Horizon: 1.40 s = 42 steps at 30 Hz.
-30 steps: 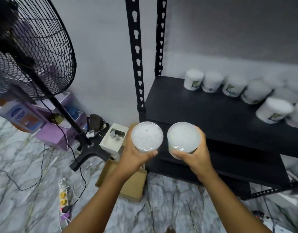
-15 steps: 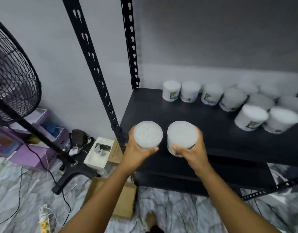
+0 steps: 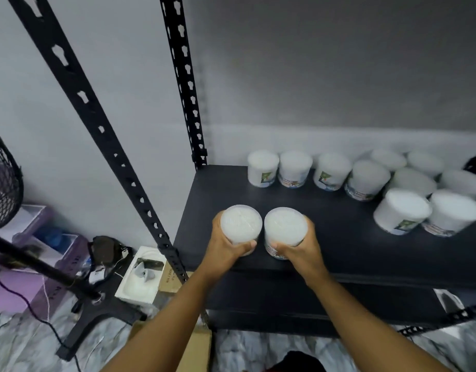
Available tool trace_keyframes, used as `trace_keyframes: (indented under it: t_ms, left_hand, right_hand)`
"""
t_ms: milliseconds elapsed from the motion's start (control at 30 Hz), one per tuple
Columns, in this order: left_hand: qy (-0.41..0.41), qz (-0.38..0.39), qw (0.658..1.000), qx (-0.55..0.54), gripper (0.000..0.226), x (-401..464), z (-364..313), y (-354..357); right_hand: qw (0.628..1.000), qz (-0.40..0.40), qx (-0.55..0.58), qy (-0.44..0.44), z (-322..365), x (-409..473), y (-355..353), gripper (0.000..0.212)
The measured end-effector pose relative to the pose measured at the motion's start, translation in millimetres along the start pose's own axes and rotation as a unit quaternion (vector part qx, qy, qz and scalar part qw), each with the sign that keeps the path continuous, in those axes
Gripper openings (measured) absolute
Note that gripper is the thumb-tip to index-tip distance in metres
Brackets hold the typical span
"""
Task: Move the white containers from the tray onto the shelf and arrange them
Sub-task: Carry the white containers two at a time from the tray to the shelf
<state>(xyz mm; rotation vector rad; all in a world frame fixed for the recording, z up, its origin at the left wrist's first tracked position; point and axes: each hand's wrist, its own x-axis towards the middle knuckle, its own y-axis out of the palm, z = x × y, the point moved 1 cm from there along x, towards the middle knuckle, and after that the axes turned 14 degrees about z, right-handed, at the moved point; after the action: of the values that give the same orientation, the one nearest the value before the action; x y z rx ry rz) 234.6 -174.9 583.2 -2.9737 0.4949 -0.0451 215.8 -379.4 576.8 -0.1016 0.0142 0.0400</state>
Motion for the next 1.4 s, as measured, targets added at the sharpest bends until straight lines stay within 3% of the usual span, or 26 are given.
trace_keyframes:
  t_ms: [667,1067,1400]
  left_hand:
    - [-0.016,0.0,0.999,0.031,0.092,92,8,-14]
    - [-0.033,0.003,0.998,0.049,0.086,126,7,-25]
    - [-0.038,0.005,0.997,0.063,0.089,142,9,-30]
  right_hand:
    - [0.999,-0.005,-0.035,-0.014,-5,102,-22,0.094]
    - [0.998,-0.018,-0.058,-0.027,-2,138,-26,0.075]
    - [0.998,-0.011,-0.051,-0.027,-2,149,-29,0.08]
